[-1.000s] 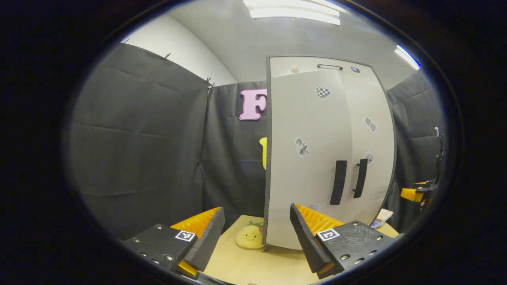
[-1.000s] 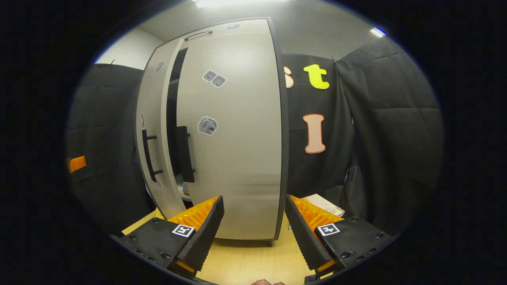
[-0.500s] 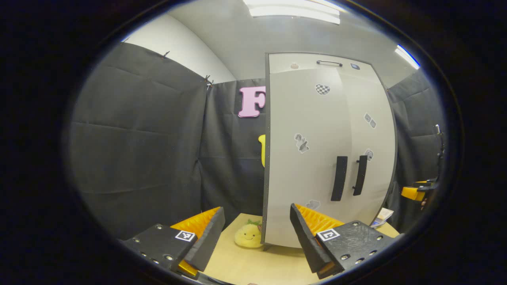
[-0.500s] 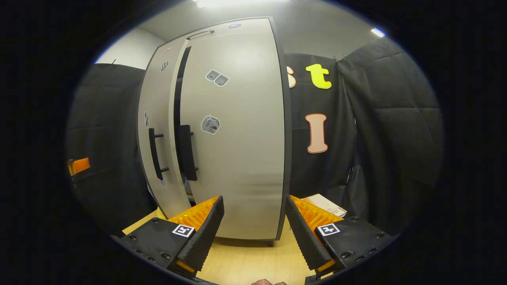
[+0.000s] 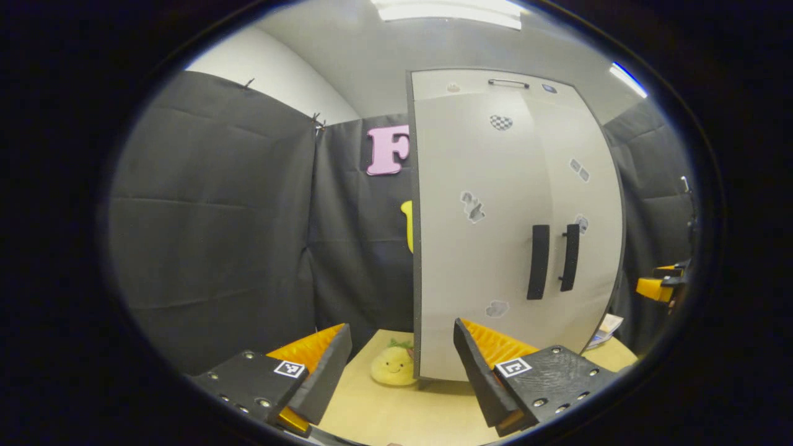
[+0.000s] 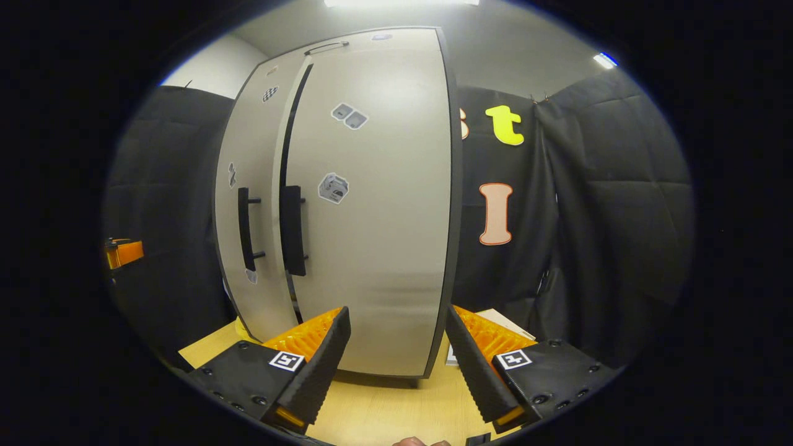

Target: Grab one shoe with the right hand and put it into the shoe cabinet, grab the other shoe with the left hand and put it into the shoe cabinet; then close the right door with the right hand and the left door with the left hand.

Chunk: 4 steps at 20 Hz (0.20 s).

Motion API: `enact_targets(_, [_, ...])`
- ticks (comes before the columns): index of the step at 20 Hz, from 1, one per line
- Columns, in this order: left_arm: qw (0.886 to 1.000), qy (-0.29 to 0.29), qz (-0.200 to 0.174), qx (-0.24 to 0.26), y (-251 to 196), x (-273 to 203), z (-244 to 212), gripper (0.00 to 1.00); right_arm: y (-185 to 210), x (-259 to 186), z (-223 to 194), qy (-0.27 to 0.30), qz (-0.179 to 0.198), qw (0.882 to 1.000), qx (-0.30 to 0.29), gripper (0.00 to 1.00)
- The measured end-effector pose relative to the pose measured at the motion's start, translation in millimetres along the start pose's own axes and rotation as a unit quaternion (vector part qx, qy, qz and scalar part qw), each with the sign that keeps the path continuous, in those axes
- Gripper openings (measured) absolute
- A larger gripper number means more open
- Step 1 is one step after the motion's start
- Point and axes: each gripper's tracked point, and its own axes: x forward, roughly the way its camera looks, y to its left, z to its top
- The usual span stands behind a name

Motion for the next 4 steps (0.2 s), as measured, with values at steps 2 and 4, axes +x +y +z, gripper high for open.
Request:
enact_targets(2, [1.000, 0.007, -0.014, -0.005, -3, 13, -13, 1.00, -1, 0, -3, 0.007, -0.007, 1.000, 0.000, 0.92])
enact_targets(4, [1.000, 0.013, -0.020, -0.013, -4, 26, -30, 1.00, -2, -2, -4, 0.015, -0.019, 1.000, -0.011, 0.92])
